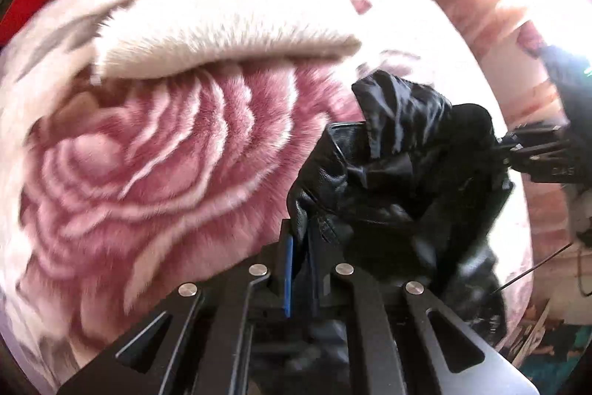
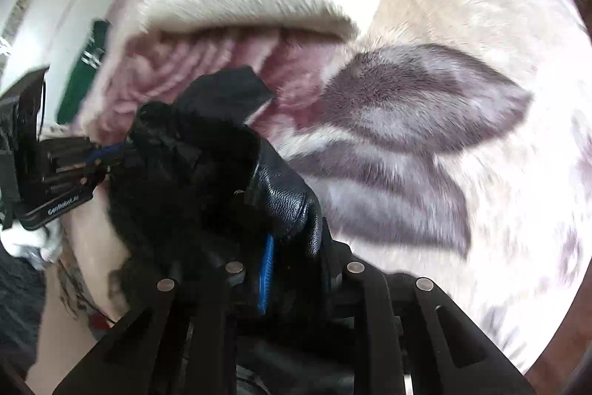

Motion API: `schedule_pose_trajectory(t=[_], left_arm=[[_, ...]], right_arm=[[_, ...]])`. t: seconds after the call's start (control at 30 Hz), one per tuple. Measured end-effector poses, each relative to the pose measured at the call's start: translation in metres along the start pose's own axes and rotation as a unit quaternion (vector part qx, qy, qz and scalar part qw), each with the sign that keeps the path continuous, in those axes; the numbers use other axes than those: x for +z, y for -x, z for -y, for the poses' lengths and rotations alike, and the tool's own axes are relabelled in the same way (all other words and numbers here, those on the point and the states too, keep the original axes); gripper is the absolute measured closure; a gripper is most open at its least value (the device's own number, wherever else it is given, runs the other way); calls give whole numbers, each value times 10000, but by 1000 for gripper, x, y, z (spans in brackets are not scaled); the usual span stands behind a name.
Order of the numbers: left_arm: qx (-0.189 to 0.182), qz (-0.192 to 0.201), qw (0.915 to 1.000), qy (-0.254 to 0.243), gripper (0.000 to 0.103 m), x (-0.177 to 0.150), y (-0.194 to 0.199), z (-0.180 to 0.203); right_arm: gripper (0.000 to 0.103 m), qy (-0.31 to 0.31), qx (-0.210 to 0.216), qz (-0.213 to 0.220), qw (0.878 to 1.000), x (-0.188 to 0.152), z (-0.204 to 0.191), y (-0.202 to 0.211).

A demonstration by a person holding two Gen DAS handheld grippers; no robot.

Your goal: Fold large clothes

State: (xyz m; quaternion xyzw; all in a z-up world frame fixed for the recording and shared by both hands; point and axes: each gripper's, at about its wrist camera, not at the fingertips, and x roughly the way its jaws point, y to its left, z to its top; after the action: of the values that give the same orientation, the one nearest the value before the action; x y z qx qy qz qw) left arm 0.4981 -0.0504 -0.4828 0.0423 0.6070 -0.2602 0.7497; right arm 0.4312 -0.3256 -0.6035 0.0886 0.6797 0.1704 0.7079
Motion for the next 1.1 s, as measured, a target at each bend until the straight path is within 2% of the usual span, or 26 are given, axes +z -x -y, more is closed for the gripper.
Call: schedule_pose_trajectory(t=[0.07,0.2,0.23,0.3,0.37,0.47,0.53,0.57,0.67,0.73,0.77,0.8,0.83,0.87,0.9,0.93,0.97,1.0,1.1], left_arm=[[-53,190,9998,29,99,-20,27,13],[-163,282,9992,249,99,-96,72,52],[-155,237,9990,339,99,-94,72,53],[-145,118,9980,598,99,-124,73,58],[-339,-79,9945,985,99,-153,63,55],[-374,-265,9891,1400,96,-200,43,61],[-606,-596,9790,1851,93,-228,25,63],[-777,-740,9720,2093,93,-240,20,63],[-1156,-863,9556,2571,93,-261,22,63],[-1458,-873,9436,2843,90,-273,32,64],[-1555,-834,9391,2948,90,-277,36,63],[-1635,-778,9346,3063,87,-279,42,62],[-1669,-758,9300,3186,74,-282,47,60],[-1781,-727,9240,3305,60,-285,52,57],[-1878,-652,9197,3386,28,-286,58,55],[-1952,-573,9156,3469,20,-288,63,52],[-2004,-510,9113,3561,20,-290,68,49],[-1892,-459,9105,3648,20,-291,73,46],[-1392,-306,9136,3808,20,-294,75,34]], right_arm=[[82,-83,117,218,9997,-26,-5,24],[82,-219,462,391,9979,-94,-37,58],[82,-235,485,415,9977,-112,-41,63],[83,-341,559,338,9973,-151,-47,68],[83,-398,552,175,9975,-186,-54,64],[83,-522,538,-261,9968,-242,-55,42],[81,-459,487,-512,9964,-268,-53,16],[76,-400,361,-690,9962,-280,-51,3],[71,-431,381,-987,9935,-300,-47,-16],[67,-304,407,-1053,9931,-312,-49,-14],[60,-226,400,-1046,9935,-317,-50,-10],[40,-129,378,-1047,9937,-323,-51,-5],[30,-43,336,-1030,9941,-328,-52,1],[16,36,341,-981,9946,-336,-52,7],[12,12,505,-926,9944,-342,-48,13],[12,-96,651,-927,9935,-346,-43,18],[12,-280,806,-944,9919,-351,-37,23],[12,-550,946,-937,9896,-357,-28,29],[12,-1372,1162,-821,9803,-365,-1,32]])
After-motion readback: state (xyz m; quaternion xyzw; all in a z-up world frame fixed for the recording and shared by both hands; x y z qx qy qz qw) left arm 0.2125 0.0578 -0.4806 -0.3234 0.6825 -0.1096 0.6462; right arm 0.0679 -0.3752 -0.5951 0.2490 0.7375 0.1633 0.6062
